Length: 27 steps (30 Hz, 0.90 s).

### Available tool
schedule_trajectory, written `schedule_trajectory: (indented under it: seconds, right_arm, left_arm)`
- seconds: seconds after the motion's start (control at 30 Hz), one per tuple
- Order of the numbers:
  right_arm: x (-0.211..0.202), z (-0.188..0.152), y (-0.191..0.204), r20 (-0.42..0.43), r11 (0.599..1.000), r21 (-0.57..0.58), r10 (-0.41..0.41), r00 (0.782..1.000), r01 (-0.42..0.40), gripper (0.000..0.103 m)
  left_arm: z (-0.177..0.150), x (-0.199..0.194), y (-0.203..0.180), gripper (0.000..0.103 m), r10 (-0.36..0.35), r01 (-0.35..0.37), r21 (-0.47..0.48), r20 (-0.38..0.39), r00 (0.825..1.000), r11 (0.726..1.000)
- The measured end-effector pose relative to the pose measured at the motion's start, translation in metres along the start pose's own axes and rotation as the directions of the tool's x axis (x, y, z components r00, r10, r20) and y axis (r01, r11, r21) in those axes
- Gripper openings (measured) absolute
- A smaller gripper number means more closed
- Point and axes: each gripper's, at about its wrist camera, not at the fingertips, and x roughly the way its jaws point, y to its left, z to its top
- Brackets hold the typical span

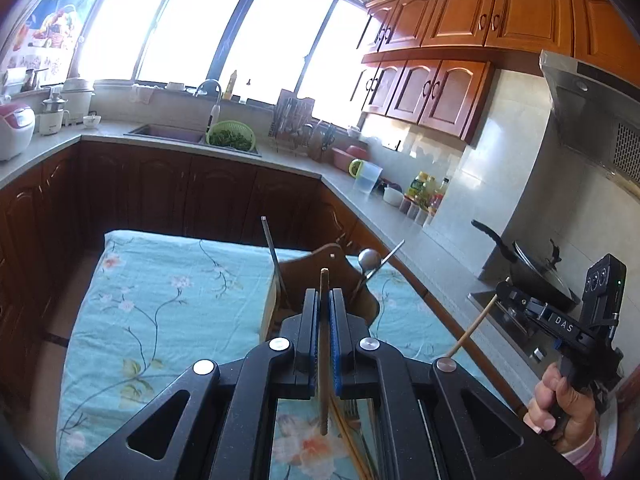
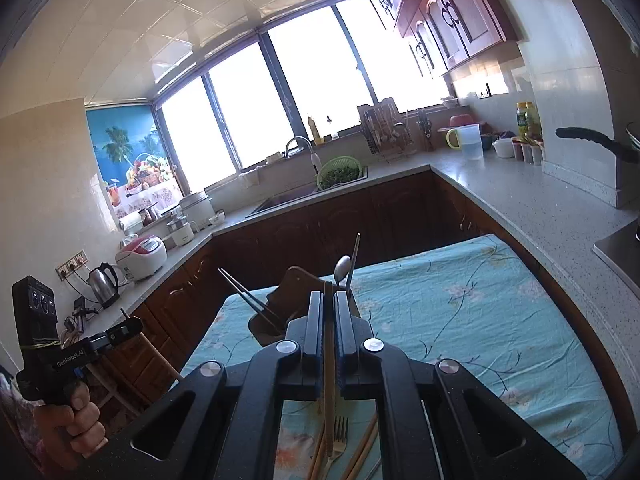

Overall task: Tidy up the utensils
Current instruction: 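Lift both wooden chopsticks and carry them over the wooden holder, then lower both wooden chopsticks into the holder slots and open both tools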

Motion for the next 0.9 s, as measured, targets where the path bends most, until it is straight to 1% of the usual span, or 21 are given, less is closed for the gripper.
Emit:
schedule_trajectory:
  seconds: [0.13,0.27,0.37,0.43,0.53,0.63,0.7,0.83,0.9]
  right_arm:
    - [0.007,0.026,0.004,0.061,1.0,-0.002,0.006,0.998,-0.006,0.005]
    - [0.02,0.056,0.01,0.121,1.0,-0.006,0.007,0.993,-0.006,0.005]
    - [0.033,0.073,0.01,0.161,1.0,-0.005,-0.003,0.987,0.004,0.005]
    - [0.045,0.079,0.008,0.165,1.0,0.004,-0.008,0.986,0.008,0.005]
    - [0.064,0.078,0.005,0.168,1.0,0.001,-0.027,0.985,0.028,0.005]
    - [0.083,0.067,-0.001,0.158,0.999,0.012,-0.036,0.987,0.034,0.005]
    - [0.093,0.057,-0.005,0.148,0.999,0.018,-0.045,0.988,0.042,0.005]
    - [0.109,0.037,-0.013,0.127,0.998,0.037,-0.057,0.99,0.052,0.005]
    - [0.118,0.028,-0.016,0.1,0.997,0.042,-0.061,0.993,0.057,0.005]
  left_arm:
    - [0.026,0.003,-0.001,0.003,0.014,-0.014,0.007,0.077,0.997,1.0]
    - [0.053,0.01,-0.001,0.003,0.024,-0.025,0.001,0.155,0.988,1.0]
    - [0.064,0.022,0.0,0.003,0.042,-0.041,-0.009,0.195,0.98,0.999]
    - [0.065,0.036,0.003,0.003,0.06,-0.058,-0.019,0.206,0.977,0.998]
    - [0.054,0.062,0.012,0.003,0.086,-0.079,-0.043,0.212,0.973,0.996]
    - [0.041,0.087,0.017,0.003,0.113,-0.1,-0.075,0.197,0.974,0.992]
    - [0.031,0.103,0.019,0.003,0.135,-0.121,-0.089,0.178,0.975,0.989]
    - [0.011,0.128,0.022,0.003,0.144,-0.129,-0.112,0.138,0.98,0.985]
    - [0.003,0.141,0.022,0.004,0.145,-0.132,-0.118,0.112,0.983,0.984]
